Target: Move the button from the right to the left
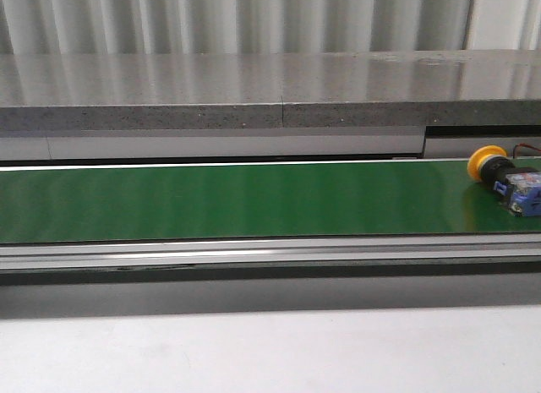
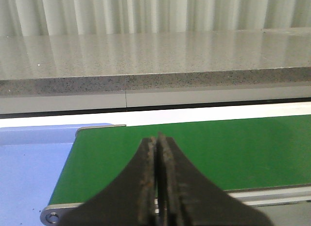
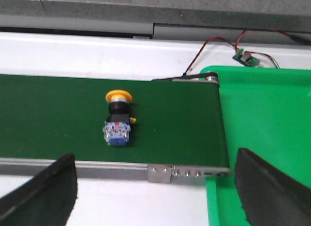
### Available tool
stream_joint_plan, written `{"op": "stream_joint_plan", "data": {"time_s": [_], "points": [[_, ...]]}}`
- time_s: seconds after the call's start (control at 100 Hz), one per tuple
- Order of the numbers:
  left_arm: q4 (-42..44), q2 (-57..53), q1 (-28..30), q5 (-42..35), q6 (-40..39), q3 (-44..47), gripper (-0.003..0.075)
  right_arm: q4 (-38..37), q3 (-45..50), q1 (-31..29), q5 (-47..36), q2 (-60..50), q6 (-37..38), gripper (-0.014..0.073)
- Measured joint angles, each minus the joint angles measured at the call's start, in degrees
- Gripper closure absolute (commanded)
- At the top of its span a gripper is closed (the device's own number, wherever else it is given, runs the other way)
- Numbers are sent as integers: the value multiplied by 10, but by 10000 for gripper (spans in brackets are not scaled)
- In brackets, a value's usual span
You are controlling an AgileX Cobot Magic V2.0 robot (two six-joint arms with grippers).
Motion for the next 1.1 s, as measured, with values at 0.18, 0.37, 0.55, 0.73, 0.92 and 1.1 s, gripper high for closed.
{"op": "stream_joint_plan", "data": {"time_s": [0.18, 0.37, 0.55, 0.73, 0.92, 1.1], "points": [[0, 0, 0, -3, 0, 0, 740, -1, 52, 0, 12, -72, 0, -50], [0, 0, 0, -3, 0, 0, 740, -1, 90, 0, -21, -123, 0, 36], [0, 0, 0, -4, 0, 0, 740, -1, 96, 0, -39, -132, 0, 402], [0, 0, 0, -4, 0, 0, 740, -1, 96, 0, -41, -132, 0, 657], [0, 0, 0, -7, 0, 0, 740, -1, 97, 0, -41, -132, 0, 662], [0, 0, 0, -15, 0, 0, 740, -1, 97, 0, -41, -132, 0, 662]]}}
